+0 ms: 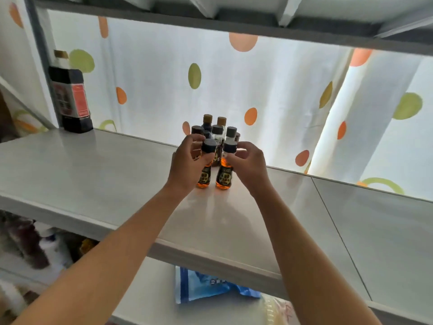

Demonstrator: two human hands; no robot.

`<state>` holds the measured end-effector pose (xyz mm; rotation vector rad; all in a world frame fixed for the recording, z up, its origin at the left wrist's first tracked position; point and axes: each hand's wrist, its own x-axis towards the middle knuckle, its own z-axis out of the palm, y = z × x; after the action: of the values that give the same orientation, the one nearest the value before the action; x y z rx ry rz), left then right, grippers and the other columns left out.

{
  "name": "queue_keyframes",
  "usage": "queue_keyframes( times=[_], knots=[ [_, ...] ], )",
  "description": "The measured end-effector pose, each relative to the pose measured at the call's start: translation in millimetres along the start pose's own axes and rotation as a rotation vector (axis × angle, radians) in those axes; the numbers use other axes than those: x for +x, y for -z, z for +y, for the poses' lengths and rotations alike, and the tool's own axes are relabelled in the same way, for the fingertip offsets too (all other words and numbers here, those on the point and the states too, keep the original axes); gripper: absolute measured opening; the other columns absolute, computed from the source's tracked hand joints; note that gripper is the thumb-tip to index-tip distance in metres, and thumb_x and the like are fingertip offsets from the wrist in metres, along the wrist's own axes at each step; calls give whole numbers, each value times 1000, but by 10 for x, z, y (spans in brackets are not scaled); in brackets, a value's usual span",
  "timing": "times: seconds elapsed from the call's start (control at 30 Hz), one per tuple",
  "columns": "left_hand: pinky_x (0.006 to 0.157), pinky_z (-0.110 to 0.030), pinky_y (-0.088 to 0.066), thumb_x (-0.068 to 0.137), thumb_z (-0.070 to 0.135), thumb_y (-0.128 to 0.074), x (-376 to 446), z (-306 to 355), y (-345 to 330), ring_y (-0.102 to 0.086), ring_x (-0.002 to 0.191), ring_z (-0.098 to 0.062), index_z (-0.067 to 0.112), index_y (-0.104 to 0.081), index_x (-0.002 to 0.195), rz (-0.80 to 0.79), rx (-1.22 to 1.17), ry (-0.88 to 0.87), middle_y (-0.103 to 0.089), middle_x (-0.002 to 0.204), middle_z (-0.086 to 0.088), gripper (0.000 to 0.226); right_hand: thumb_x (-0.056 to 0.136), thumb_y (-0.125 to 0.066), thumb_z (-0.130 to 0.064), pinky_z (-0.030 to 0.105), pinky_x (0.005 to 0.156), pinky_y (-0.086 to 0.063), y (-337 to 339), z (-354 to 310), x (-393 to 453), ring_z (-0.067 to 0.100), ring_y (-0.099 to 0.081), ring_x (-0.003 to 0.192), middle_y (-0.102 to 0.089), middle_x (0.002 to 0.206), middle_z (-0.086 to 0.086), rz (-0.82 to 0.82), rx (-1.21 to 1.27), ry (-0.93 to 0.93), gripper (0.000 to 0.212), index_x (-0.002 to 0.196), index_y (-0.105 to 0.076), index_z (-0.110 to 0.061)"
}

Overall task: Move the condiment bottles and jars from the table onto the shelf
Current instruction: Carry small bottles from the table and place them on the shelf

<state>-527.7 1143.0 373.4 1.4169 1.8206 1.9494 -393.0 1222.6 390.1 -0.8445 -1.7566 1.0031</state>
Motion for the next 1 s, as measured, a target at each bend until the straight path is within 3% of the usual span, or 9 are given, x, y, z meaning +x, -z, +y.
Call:
queue_keyframes(
  times=[0.1,0.17,0.27,0.37,0.53,0.73,0.9,1.0],
  knots=[
    [96,-28,-52,86,17,-72,-45,-136,-72,-62,103,3,25,-57,118,37,-32,5,-66,108,18,37,79,-78,-25,37,80,-59,-66,146,23,13,-71,81,-75,87,0,34,21,-45,27,101,-64,-17],
    [99,-27,-49,86,15,-71,-67,-184,-77,-60,110,-1,22,-52,128,39,25,-16,-64,119,12,47,77,-80,-23,30,82,-58,-78,213,19,8,-70,86,-73,91,-4,8,-39,-29,33,105,-63,-15],
    [97,-22,-46,82,11,-75,-119,-218,-65,-54,112,-3,18,-46,135,9,119,-1,-56,126,11,61,75,-78,-14,33,84,-58,-34,312,-5,10,-70,88,-73,93,-4,-38,-112,-40,37,109,-64,-13],
    [91,-27,-52,76,14,-81,-147,-272,-66,-59,109,-14,14,-53,124,20,185,93,-60,121,1,56,72,-81,-15,39,80,-59,-17,399,-42,16,-69,85,-71,92,1,-92,-193,-95,35,104,-66,-13],
    [74,-29,-46,69,27,-86,-176,-289,-104,-60,89,-20,13,-60,106,35,428,192,-58,107,-3,48,73,-82,-17,29,73,-50,-65,412,-94,18,-65,88,-68,98,5,-78,-240,-113,35,103,-63,-17],
    [90,-42,-53,74,17,-82,-14,-318,-182,-66,99,-25,10,-57,109,-14,397,211,-69,107,-7,44,84,-71,-16,26,79,-39,-114,452,-18,15,-54,95,-57,102,-2,-77,-265,-101,35,118,-63,-18],
    [90,-38,-50,83,14,-71,125,-296,-285,-62,106,-30,7,-59,115,-98,528,167,-67,113,-11,35,88,-61,-15,41,76,-58,-172,409,53,24,-66,84,-65,92,-1,-87,-265,-182,36,124,-59,-24],
    [84,-35,-47,82,14,-68,154,-297,-314,-61,101,-33,7,-63,113,-58,576,119,-64,111,-14,32,87,-61,-17,49,75,-60,-207,416,202,27,-68,85,-68,99,1,-126,-303,-210,46,130,-55,-28]
  ],
)
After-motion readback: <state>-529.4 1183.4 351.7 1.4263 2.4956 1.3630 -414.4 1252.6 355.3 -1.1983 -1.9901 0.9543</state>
